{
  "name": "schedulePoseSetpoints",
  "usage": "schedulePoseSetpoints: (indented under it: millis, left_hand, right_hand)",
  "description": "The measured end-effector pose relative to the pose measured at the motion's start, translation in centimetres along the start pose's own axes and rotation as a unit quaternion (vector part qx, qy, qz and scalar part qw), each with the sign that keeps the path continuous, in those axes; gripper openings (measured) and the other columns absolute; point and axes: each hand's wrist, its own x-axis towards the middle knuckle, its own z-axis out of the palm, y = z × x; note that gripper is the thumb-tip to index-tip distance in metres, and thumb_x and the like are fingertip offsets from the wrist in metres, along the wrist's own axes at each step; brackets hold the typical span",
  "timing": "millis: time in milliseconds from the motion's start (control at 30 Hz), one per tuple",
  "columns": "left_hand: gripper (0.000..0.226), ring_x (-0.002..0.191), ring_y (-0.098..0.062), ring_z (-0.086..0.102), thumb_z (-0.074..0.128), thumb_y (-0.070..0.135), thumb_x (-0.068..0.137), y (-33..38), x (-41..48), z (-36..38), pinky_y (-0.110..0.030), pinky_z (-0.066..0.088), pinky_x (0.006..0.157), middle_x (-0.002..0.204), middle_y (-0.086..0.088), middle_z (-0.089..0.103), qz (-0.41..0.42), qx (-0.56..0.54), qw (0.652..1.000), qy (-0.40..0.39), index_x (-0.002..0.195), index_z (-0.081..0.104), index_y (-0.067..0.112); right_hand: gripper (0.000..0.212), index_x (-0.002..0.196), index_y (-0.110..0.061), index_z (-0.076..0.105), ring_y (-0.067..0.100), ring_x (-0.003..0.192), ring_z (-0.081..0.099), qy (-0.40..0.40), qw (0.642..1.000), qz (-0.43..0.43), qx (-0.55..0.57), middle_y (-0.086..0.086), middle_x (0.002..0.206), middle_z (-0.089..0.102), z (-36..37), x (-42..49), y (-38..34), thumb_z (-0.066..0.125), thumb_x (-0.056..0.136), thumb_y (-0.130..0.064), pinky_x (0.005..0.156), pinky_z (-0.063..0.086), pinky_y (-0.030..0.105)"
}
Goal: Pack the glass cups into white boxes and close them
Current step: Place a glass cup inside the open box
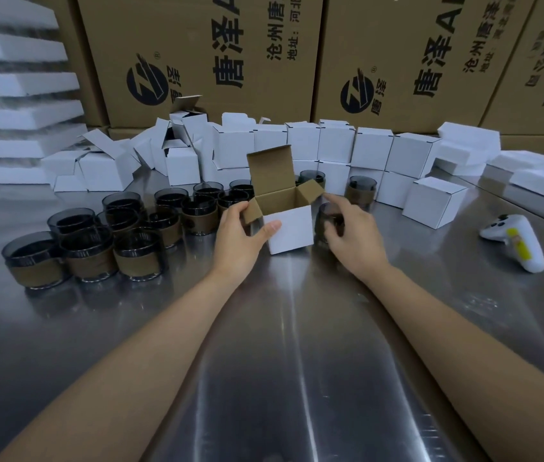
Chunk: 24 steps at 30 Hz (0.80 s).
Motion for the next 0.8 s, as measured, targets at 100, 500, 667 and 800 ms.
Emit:
schedulePoseSetpoints:
  millis: [100,500,667,800]
  left_hand:
    - [0.068,0.121,-0.019,0.054,0.077,0.032,0.081,-0.1,0.0,-0.1,-0.041,0.044,0.105,0.136,-0.003,0.052,-0.006,-0.001,1.000,0.017,0.137,0.044,0.013]
    - [0.063,0.117,-0.013,0.055,0.076,0.029,0.082,-0.3,0.2,0.0,-0.025,0.045,0.098,0.133,0.000,0.056,0.009,-0.004,0.999,0.033,0.135,0.046,0.015]
    - [0.060,0.112,-0.011,0.058,0.076,0.028,0.082,-0.4,0.2,0.0,-0.019,0.044,0.090,0.128,0.000,0.060,0.006,-0.012,0.999,0.034,0.134,0.048,0.015]
    - [0.063,0.112,-0.009,0.059,0.076,0.032,0.082,-0.3,0.0,0.1,-0.019,0.043,0.091,0.126,0.002,0.062,0.004,-0.016,1.000,0.007,0.136,0.047,0.018]
  right_hand:
    - [0.036,0.133,-0.016,0.051,0.018,0.108,0.056,0.087,0.976,0.113,0.167,0.000,0.112,0.063,-0.3,0.0,-0.1,0.047,0.097,-0.011,0.092,0.046,0.030]
    - [0.009,0.095,-0.018,0.067,0.005,0.106,0.047,-0.031,0.978,0.166,0.126,-0.007,0.109,0.053,0.0,0.2,0.6,0.068,0.089,-0.024,0.083,0.033,0.010]
    - [0.018,0.083,-0.009,0.065,0.011,0.105,0.056,0.137,0.953,0.183,0.197,-0.005,0.102,0.058,-1.0,0.8,-0.7,0.077,0.081,-0.022,0.078,0.036,0.005]
    - [0.017,0.083,-0.012,0.065,-0.021,0.104,0.045,0.219,0.936,0.123,0.247,-0.004,0.119,0.053,-2.4,1.2,-3.3,0.077,0.081,-0.023,0.082,0.032,-0.002]
